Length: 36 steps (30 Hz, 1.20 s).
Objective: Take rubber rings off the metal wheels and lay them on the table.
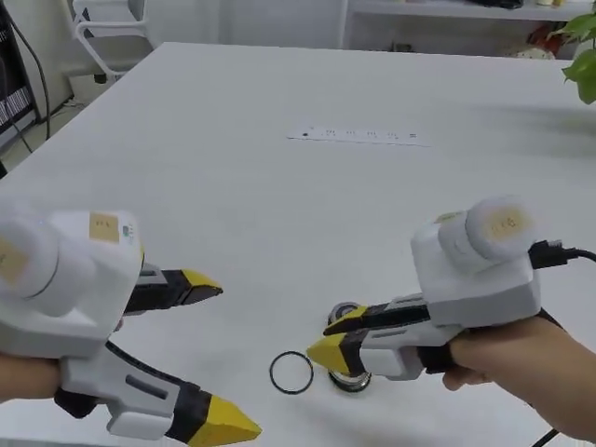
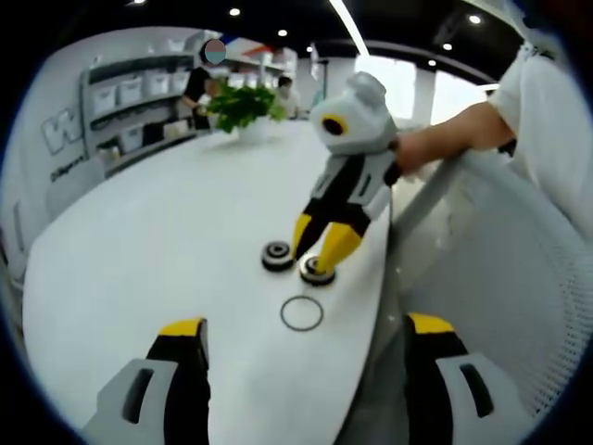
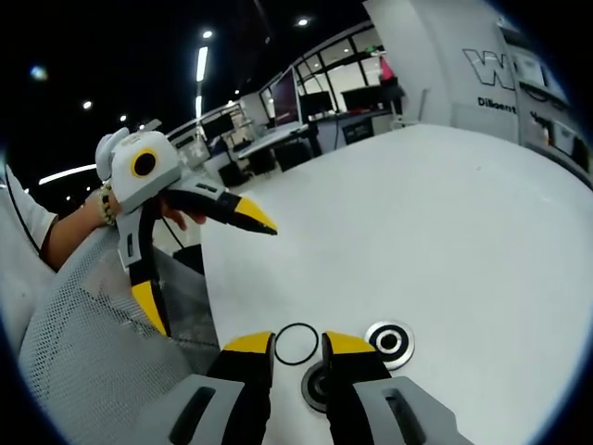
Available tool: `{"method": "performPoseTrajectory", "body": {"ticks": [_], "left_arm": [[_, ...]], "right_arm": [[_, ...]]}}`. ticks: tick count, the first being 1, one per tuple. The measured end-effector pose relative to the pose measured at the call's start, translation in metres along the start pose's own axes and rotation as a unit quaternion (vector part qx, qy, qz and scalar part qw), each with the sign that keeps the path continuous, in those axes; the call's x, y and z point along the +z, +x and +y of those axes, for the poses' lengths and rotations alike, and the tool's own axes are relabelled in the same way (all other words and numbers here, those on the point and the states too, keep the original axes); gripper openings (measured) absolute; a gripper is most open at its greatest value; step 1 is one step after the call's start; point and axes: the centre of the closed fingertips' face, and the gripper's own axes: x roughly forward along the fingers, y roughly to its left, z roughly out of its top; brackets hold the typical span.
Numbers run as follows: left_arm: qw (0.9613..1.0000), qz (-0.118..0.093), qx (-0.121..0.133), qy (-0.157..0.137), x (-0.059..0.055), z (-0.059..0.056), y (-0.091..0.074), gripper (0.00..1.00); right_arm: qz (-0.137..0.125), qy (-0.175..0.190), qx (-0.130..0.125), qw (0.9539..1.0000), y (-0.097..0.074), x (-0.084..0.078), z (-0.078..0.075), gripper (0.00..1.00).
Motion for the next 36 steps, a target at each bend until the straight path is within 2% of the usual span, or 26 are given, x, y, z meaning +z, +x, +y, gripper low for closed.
{"method": "performPoseTrajectory", "body": {"ticks": [6,12,15,18,21,24,26,29,32,34,36], "left_arm": [[0.9999,-0.013,-0.004,0.000,0.009,-0.002,0.001,0.88],[0.9992,-0.036,-0.018,0.005,0.028,-0.003,0.005,0.86],[0.9983,-0.053,-0.021,0.011,0.043,-0.003,0.008,0.85],[0.9955,-0.081,-0.045,0.016,0.064,-0.013,0.009,0.83],[0.9935,-0.094,-0.055,0.034,0.081,-0.017,0.010,0.83],[0.9908,-0.112,-0.057,0.051,0.099,-0.016,0.014,0.81],[0.9901,-0.116,-0.053,0.058,0.105,-0.012,0.019,0.79],[0.9905,-0.108,-0.047,0.070,0.108,-0.007,0.030,0.77],[0.9895,-0.098,-0.044,0.097,0.109,-0.005,0.043,0.73],[0.9879,-0.087,-0.033,0.123,0.104,-0.002,0.052,0.67],[0.9875,-0.081,-0.033,0.131,0.097,-0.003,0.062,0.62]], "right_arm": [[-0.023,0.019,0.000,0.9995,-0.011,0.006,-0.006,0.19],[-0.015,0.026,-0.018,0.9994,-0.017,-0.001,-0.019,0.19],[-0.018,0.035,-0.025,0.9989,-0.021,-0.004,-0.025,0.19],[-0.016,0.048,-0.031,0.9982,-0.025,-0.008,-0.031,0.19],[-0.013,0.057,-0.036,0.9977,-0.027,-0.014,-0.036,0.19],[-0.010,0.064,-0.042,0.9970,-0.029,-0.018,-0.041,0.18],[-0.007,0.067,-0.042,0.9969,-0.030,-0.020,-0.042,0.19],[-0.005,0.067,-0.037,0.9971,-0.031,-0.021,-0.039,0.19],[-0.003,0.060,-0.029,0.9978,-0.030,-0.023,-0.037,0.19],[-0.004,0.063,-0.011,0.9979,-0.029,-0.024,-0.032,0.20],[-0.003,0.070,0.007,0.9975,-0.027,-0.025,-0.024,0.22]]}}
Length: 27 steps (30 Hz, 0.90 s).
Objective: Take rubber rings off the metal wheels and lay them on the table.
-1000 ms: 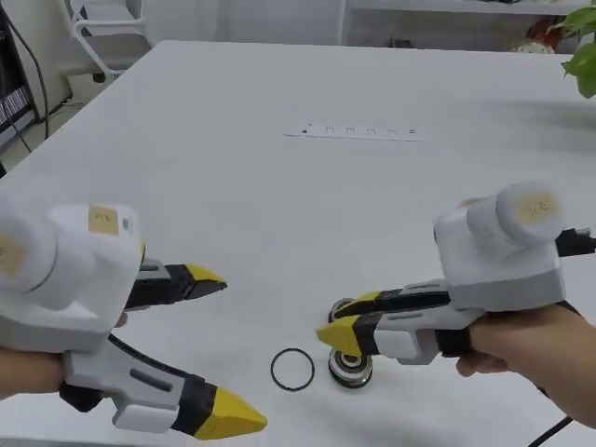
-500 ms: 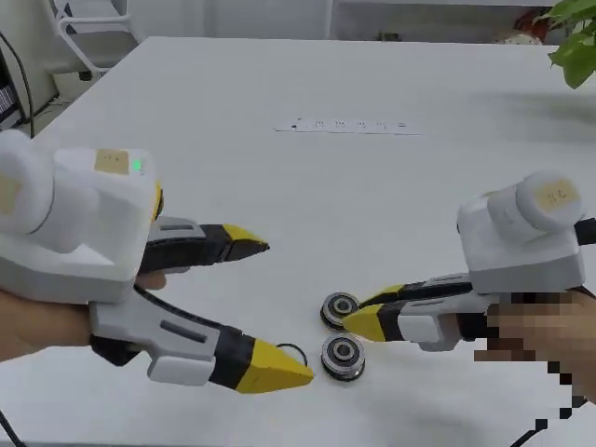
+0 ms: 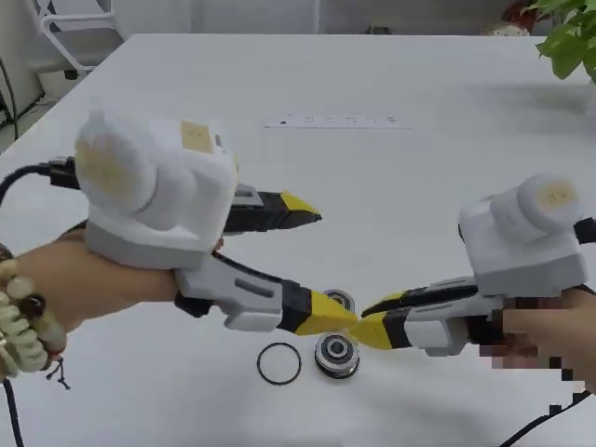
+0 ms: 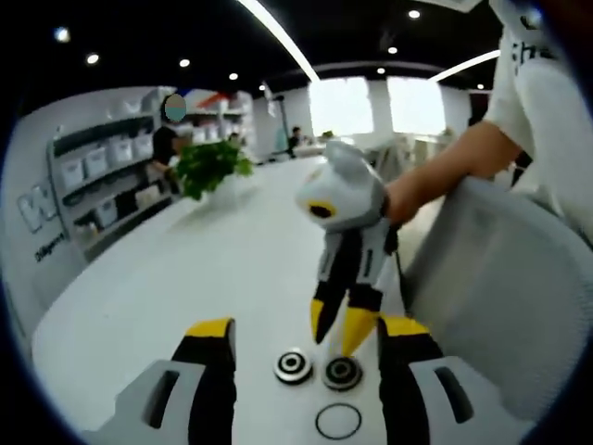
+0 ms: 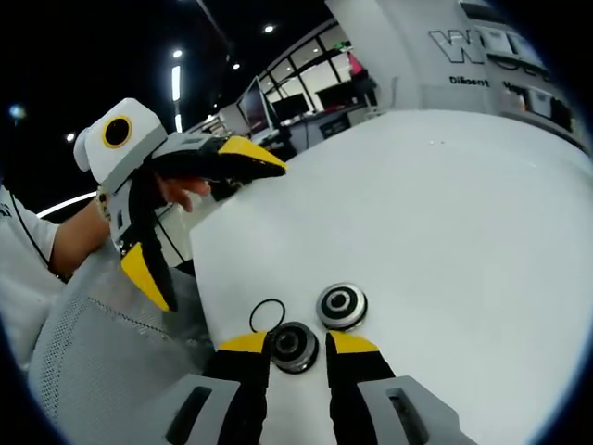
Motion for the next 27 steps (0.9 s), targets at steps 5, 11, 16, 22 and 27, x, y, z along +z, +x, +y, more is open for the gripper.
{"method": "performPoseTrajectory", "body": {"ticks": [5,11,16,22,27], "left_arm": [[0.9997,-0.007,0.009,-0.022,-0.018,-0.004,0.011,0.53],[0.9996,0.020,-0.007,-0.016,-0.041,-0.014,0.018,0.46],[0.9987,0.040,-0.025,-0.020,-0.053,-0.024,0.026,0.41],[0.9982,0.046,-0.028,-0.029,-0.059,-0.026,0.028,0.37],[0.9979,0.043,-0.021,-0.045,-0.061,-0.022,0.028,0.30]], "right_arm": [[0.017,-0.034,-0.007,0.9993,0.002,-0.007,-0.001,0.24],[0.031,-0.046,-0.008,0.9985,0.004,-0.015,-0.002,0.27],[0.049,-0.074,-0.007,0.9960,0.006,-0.023,-0.003,0.26],[0.065,-0.094,-0.006,0.9934,0.007,-0.029,-0.004,0.26],[0.081,-0.112,-0.009,0.9904,0.011,-0.035,-0.005,0.25]]}}
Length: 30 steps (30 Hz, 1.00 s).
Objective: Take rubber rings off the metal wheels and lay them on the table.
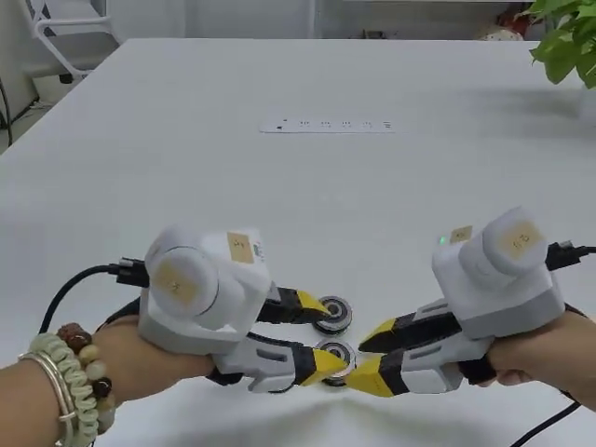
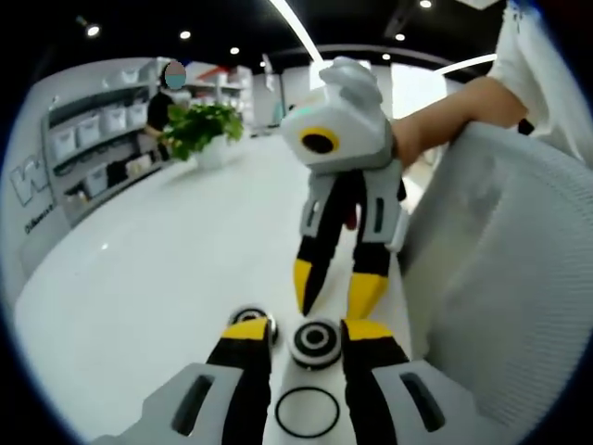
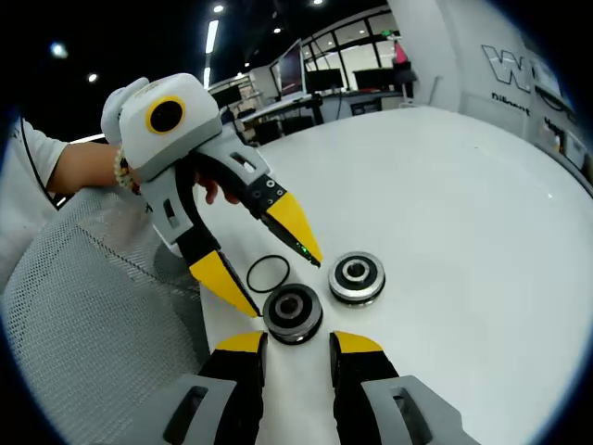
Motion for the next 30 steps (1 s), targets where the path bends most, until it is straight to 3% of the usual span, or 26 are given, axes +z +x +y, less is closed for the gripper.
{"method": "performPoseTrajectory", "body": {"ticks": [13,14,24,30], "left_arm": [[0.9994,0.031,-0.013,-0.011,-0.016,-0.009,0.008,0.19],[0.9996,0.020,-0.011,-0.015,-0.013,-0.008,0.009,0.19],[0.9993,0.021,-0.008,-0.030,-0.016,-0.004,0.010,0.14],[0.9992,0.017,-0.005,-0.037,-0.017,-0.004,0.009,0.14]], "right_arm": [[0.009,-0.061,-0.011,0.9980,0.004,-0.001,-0.001,0.19],[0.010,-0.066,-0.011,0.9977,0.004,-0.001,0.000,0.18],[0.013,-0.087,-0.014,0.9960,0.004,0.000,-0.001,0.14],[0.016,-0.087,-0.017,0.9960,0.003,-0.001,-0.003,0.07]]}}
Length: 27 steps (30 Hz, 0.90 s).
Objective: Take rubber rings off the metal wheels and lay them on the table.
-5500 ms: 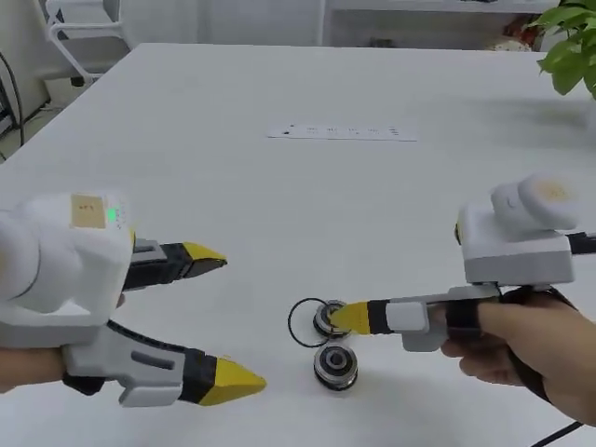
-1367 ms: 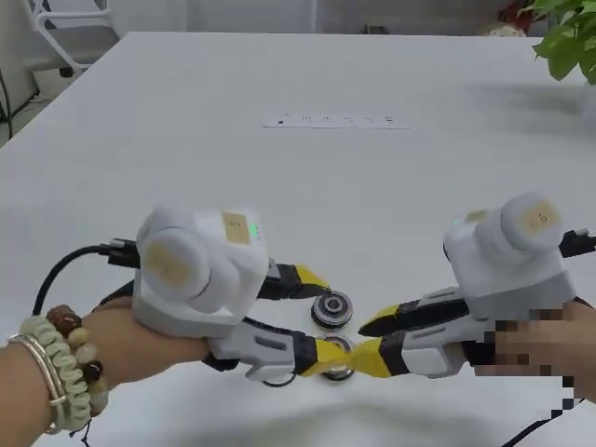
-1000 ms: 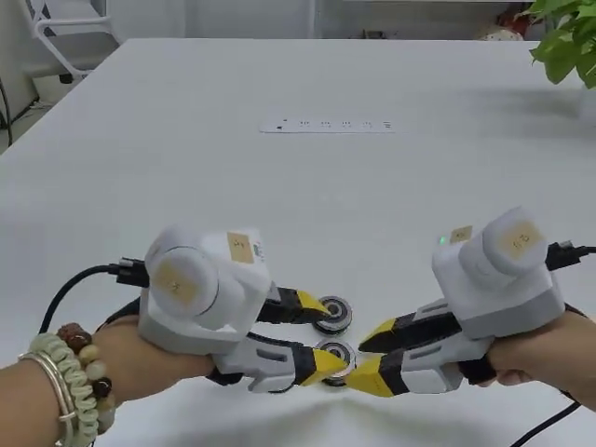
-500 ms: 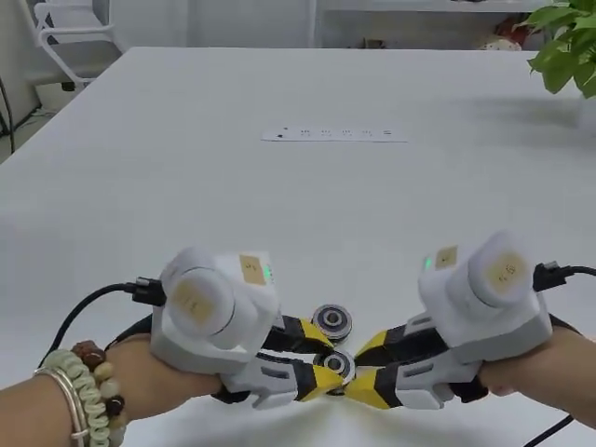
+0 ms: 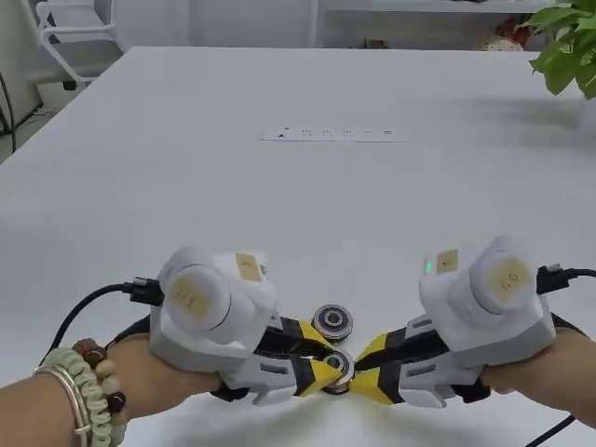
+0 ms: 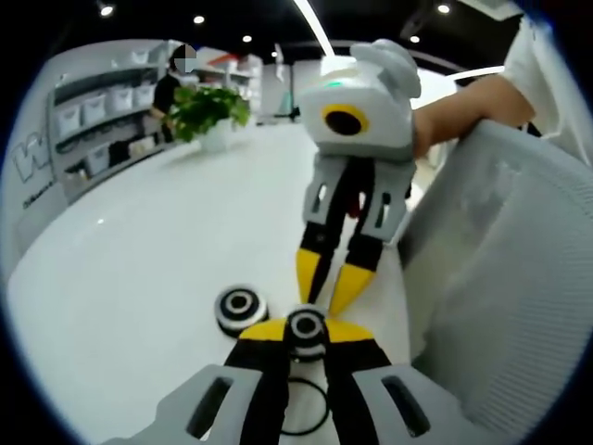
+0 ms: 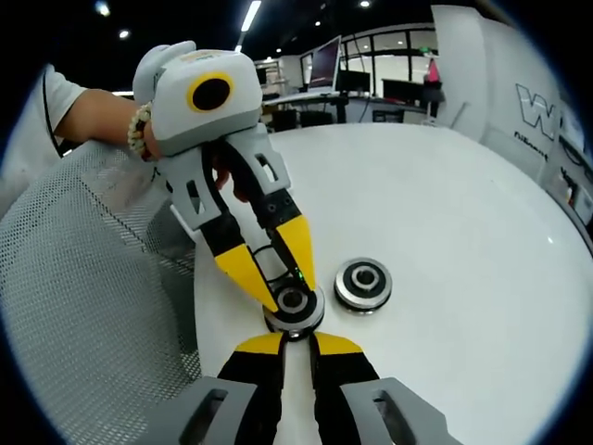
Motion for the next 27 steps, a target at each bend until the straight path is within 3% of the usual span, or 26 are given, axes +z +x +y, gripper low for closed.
{"method": "performPoseTrajectory", "body": {"ticks": [4,9,12,16,27], "left_arm": [[1.0000,-0.001,0.001,-0.003,0.0001,-0.0004,-0.0001,0.14],[1.0000,-0.003,0.001,-0.009,0.0002,-0.0005,-0.0003,0.14],[0.9999,-0.006,0.003,-0.014,0.0003,-0.0005,-0.0009,0.14],[0.9999,-0.005,0.006,-0.012,0.0003,0.0003,-0.0015,0.14],[1.0000,-0.003,0.004,0.000,0.0004,-0.0004,-0.0023,0.14]], "right_arm": [[0.003,0.004,-0.011,0.9999,-0.0007,-0.0004,-0.0034,0.01],[0.004,0.019,-0.009,0.9998,-0.0002,-0.0009,-0.0035,0.01],[0.006,0.048,-0.007,0.9988,-0.0001,-0.0013,-0.0038,0.01],[0.015,0.051,-0.007,0.9985,0.0027,0.0008,-0.0023,0.01],[0.011,0.127,-0.020,0.9917,-0.0021,-0.0015,-0.0097,0.00]]}}
